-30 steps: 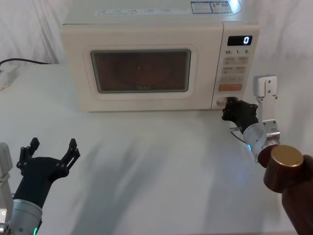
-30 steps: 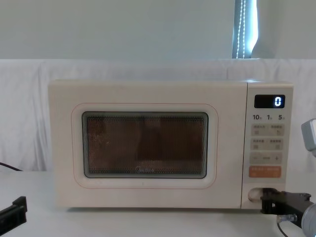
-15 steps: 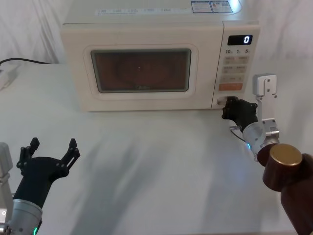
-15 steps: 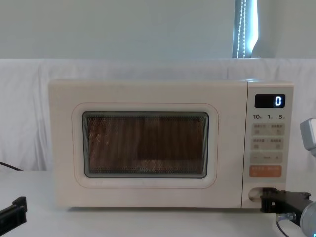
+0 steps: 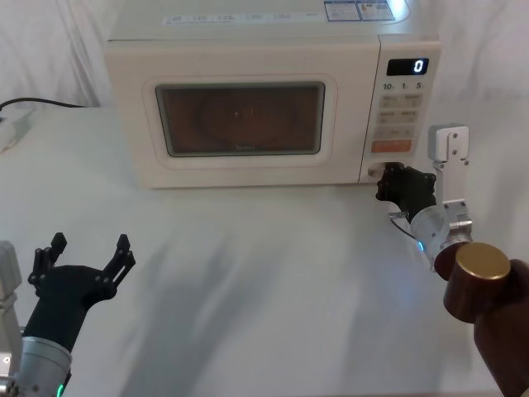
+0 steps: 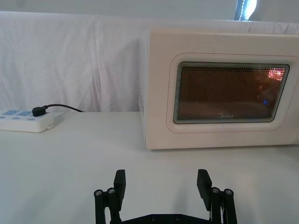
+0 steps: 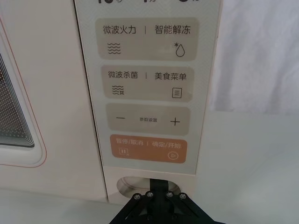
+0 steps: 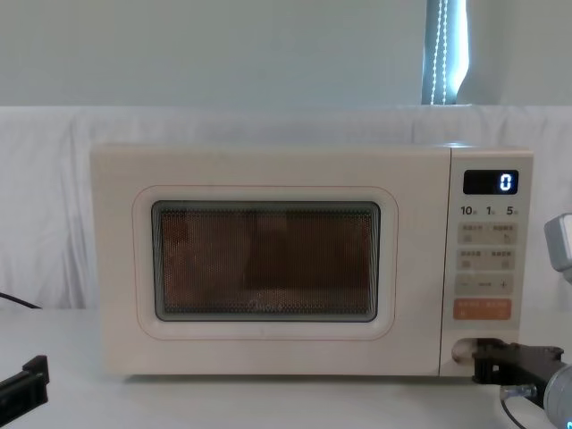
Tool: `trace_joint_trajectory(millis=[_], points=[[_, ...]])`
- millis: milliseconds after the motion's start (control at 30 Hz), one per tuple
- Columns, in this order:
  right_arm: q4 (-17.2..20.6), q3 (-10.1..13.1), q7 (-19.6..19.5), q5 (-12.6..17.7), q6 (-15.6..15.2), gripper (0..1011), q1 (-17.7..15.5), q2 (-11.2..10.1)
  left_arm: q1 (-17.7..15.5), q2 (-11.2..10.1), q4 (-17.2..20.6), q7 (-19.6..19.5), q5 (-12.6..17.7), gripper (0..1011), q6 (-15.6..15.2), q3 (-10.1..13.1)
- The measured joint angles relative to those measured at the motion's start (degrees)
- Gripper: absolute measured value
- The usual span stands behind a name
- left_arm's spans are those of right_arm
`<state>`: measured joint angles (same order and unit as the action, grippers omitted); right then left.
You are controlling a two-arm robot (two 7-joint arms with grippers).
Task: Press the button to open the microwave door with one hand; close the microwave door with the other hand.
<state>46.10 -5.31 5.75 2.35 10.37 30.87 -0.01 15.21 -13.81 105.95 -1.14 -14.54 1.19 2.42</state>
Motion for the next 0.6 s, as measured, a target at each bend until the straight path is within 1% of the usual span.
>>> trace_joint_trajectory(millis=[600], points=[[-1.98,0.12,-0.11,-0.33,0.88,0,1.08,0.28,0.00,0.00,0.00,0.00,0.00,1001,0.00,0.00]])
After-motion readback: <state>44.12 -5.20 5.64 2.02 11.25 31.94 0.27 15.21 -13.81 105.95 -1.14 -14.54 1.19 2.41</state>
